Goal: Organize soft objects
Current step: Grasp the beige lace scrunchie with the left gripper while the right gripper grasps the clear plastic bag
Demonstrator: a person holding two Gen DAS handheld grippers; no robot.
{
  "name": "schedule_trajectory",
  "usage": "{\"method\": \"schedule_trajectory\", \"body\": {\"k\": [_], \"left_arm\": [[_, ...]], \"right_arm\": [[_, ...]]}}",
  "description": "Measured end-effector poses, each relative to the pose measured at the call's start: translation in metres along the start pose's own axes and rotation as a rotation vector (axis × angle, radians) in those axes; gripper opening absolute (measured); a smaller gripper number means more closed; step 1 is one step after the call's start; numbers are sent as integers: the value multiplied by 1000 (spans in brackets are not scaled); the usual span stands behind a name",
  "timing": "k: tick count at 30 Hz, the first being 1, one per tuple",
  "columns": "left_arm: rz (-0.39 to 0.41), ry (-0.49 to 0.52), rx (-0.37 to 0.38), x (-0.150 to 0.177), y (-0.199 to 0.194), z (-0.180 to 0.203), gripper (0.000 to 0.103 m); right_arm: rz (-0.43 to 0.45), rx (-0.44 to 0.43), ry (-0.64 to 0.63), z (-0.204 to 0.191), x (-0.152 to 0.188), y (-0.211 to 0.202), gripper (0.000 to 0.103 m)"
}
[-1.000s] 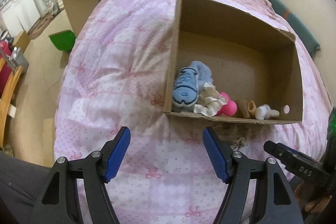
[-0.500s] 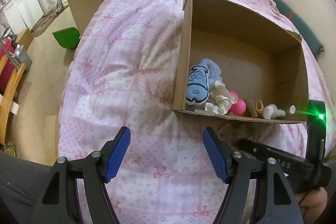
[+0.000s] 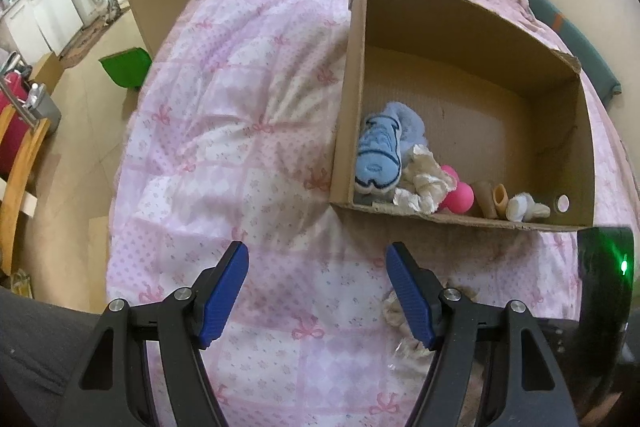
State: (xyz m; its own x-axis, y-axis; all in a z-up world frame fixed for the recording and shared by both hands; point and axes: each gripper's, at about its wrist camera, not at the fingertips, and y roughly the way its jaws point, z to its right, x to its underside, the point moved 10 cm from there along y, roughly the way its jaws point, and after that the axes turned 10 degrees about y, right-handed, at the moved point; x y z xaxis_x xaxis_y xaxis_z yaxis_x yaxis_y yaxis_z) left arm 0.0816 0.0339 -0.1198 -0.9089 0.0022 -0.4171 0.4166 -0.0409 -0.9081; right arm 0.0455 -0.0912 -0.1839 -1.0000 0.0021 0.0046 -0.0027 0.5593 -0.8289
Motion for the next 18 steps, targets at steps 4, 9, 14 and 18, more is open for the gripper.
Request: {"method": "schedule_trajectory", "body": {"k": [4, 9, 14, 18], "left_arm": [[-117, 6, 59, 18, 21, 12, 69], [-161, 36, 80, 25, 31, 26, 69], [-226, 69, 110, 34, 47, 44, 69], [-276, 93, 168, 41, 58, 64, 67]], "right_arm": [[-30, 20, -8, 2, 15, 6, 26], [-24, 56, -10, 1, 22, -1, 66], [-42, 113, -70, 1, 39, 2, 66], [-10, 160, -100, 3, 34, 8, 40]]}}
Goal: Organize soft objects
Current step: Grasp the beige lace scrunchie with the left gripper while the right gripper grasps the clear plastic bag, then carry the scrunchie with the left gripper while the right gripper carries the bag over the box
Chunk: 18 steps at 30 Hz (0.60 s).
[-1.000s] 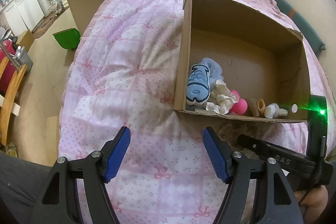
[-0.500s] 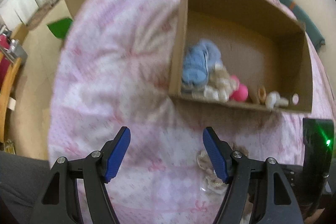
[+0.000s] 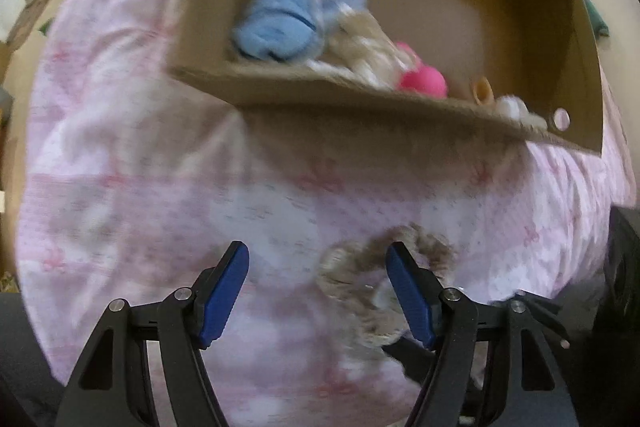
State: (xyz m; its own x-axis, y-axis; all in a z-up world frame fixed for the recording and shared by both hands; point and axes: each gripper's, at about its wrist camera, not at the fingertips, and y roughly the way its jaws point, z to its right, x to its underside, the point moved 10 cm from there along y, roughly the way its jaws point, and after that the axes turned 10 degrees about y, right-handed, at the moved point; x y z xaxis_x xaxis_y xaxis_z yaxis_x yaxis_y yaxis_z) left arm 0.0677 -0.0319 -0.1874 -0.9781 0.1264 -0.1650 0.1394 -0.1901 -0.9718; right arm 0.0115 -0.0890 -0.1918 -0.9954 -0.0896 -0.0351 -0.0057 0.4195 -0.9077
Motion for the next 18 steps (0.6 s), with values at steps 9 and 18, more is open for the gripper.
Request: {"method": "schedule_trajectory", "body": {"k": [9, 18], "left_arm": [[-41, 43, 14, 4, 11, 14, 6], [41, 14, -16, 7, -30, -8, 6]], "right_arm": [[0, -3, -5, 18, -2, -12, 27], [50, 18, 50, 46, 5, -55, 27]]}}
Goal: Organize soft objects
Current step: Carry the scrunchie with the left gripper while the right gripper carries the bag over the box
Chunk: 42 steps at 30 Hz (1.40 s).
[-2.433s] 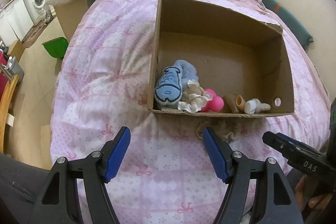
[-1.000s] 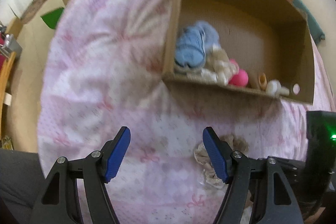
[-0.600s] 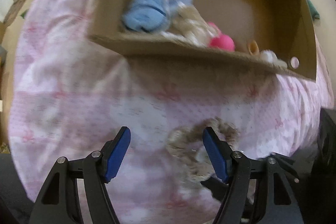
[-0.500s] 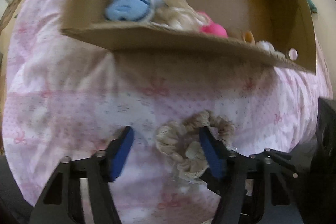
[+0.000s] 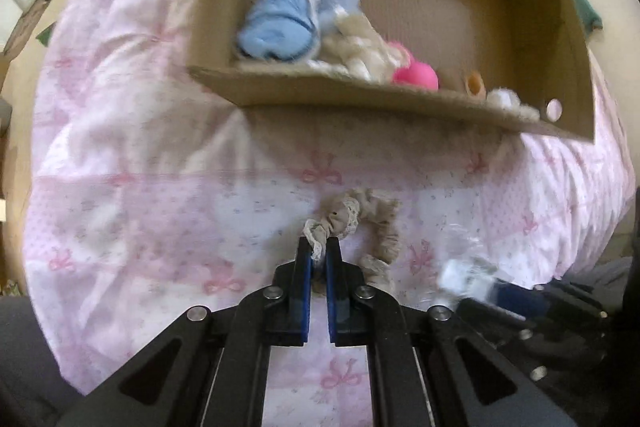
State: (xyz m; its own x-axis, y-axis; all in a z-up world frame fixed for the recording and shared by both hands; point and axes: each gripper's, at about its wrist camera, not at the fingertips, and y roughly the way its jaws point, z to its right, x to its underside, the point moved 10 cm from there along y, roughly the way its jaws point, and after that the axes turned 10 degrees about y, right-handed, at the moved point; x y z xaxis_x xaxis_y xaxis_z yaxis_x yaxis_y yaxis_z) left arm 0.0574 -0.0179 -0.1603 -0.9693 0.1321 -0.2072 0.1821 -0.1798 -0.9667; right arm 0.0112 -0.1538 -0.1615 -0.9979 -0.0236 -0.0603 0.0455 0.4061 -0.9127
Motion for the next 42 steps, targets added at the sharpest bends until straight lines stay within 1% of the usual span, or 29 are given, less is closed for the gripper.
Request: {"method": "schedule_trajectory", "body": {"k": [2, 4, 5, 8, 10, 11, 13, 15, 17, 20, 22, 25, 28, 30, 32, 34, 36, 39, 40, 42], "left_arm": [[48, 4, -5, -2, -21, -2, 6], [86, -21, 40, -3, -41, -4, 6], [113, -28, 45, -6, -54, -4, 6], [232, -27, 30, -28, -103, -9, 6], [293, -30, 4, -48, -131, -10, 6], [312, -31, -8, -55, -141, -11, 6], [351, -27, -45, -83, -150, -13, 6], [369, -11, -80, -100, -153, -10, 6], [369, -8, -105, -116, -146, -4, 6], [369, 8, -156, -136, -134, 1, 6], [360, 14, -190, -147, -126, 4, 6], [328, 17, -217, -152, -105, 6, 6], [300, 24, -250, -156, -89, 8, 6], [283, 20, -273, -159, -79, 5, 6], [273, 12, -289, -160, -74, 4, 6], [271, 6, -307, -164, -70, 1, 6], [273, 6, -326, -166, -68, 0, 6], [263, 3, -347, -168, -65, -2, 6], [254, -2, -350, -167, -63, -2, 6], [222, -19, -336, -165, -56, -3, 6]], "right_arm": [[31, -8, 10, 2, -1, -15, 27], [71, -40, 21, 2, -3, -34, 27], [93, -56, 25, 3, -5, -44, 27], [176, -96, 30, -2, -21, -73, 27], [236, -106, 22, -4, -32, -90, 27], [269, -117, 23, -5, -41, -101, 27], [312, -141, 34, -4, -56, -118, 27], [358, -141, 27, -7, -76, -131, 27], [399, -128, 8, -5, -97, -143, 27], [434, -129, 9, -1, -128, -154, 27], [448, -116, 15, 2, -145, -155, 27], [452, -108, 11, -2, -165, -146, 27], [436, -141, 0, -5, -168, -129, 27], [409, -154, 24, -2, -168, -119, 27], [396, -144, 32, 3, -168, -111, 27], [397, -115, 38, 8, -171, -107, 27], [387, -119, 54, 12, -172, -104, 27], [380, -91, 60, 15, -177, -98, 27], [379, -90, 55, 14, -177, -98, 27], [367, -122, 49, 7, -177, -95, 27]]}}
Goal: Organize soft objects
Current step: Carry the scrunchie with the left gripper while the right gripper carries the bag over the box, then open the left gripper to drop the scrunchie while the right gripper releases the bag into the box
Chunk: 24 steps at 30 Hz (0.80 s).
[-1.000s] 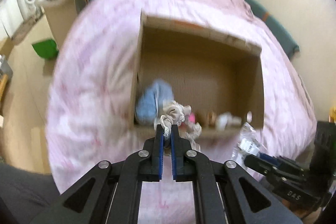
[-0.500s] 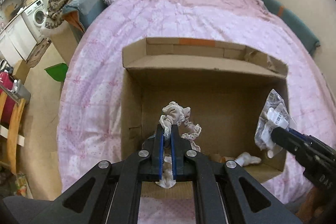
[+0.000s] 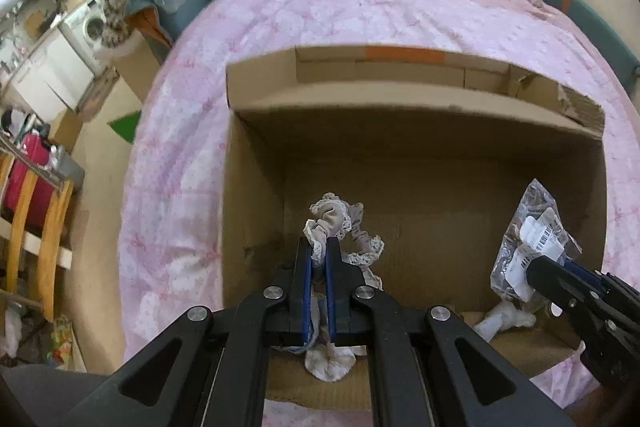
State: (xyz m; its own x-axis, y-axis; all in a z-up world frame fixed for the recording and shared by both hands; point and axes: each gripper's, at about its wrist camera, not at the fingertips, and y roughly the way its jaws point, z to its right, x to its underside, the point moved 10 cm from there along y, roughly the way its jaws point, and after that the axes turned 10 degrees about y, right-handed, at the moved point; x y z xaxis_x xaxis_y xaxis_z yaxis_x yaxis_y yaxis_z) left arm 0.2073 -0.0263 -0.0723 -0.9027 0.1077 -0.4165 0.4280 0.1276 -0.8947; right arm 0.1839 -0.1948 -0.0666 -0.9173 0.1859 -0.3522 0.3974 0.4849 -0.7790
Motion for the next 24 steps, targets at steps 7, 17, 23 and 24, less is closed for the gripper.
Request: {"method": "schedule_trajectory", "body": {"k": [7, 17, 23, 24], "left_arm": [[-4, -16, -44, -4, 5, -11, 6], [-23, -3, -59, 2, 13, -7, 6], [-34, 15, -49, 3, 15, 0, 6], [-32, 17, -48, 3, 15, 1, 6]], "right_arm": [[6, 23, -8, -1, -4, 5, 27], [-27, 58, 18, 8, 1, 15, 27], [-32, 68, 8, 8, 2, 18, 27], [-33, 66, 13, 8, 2, 18, 27]]}}
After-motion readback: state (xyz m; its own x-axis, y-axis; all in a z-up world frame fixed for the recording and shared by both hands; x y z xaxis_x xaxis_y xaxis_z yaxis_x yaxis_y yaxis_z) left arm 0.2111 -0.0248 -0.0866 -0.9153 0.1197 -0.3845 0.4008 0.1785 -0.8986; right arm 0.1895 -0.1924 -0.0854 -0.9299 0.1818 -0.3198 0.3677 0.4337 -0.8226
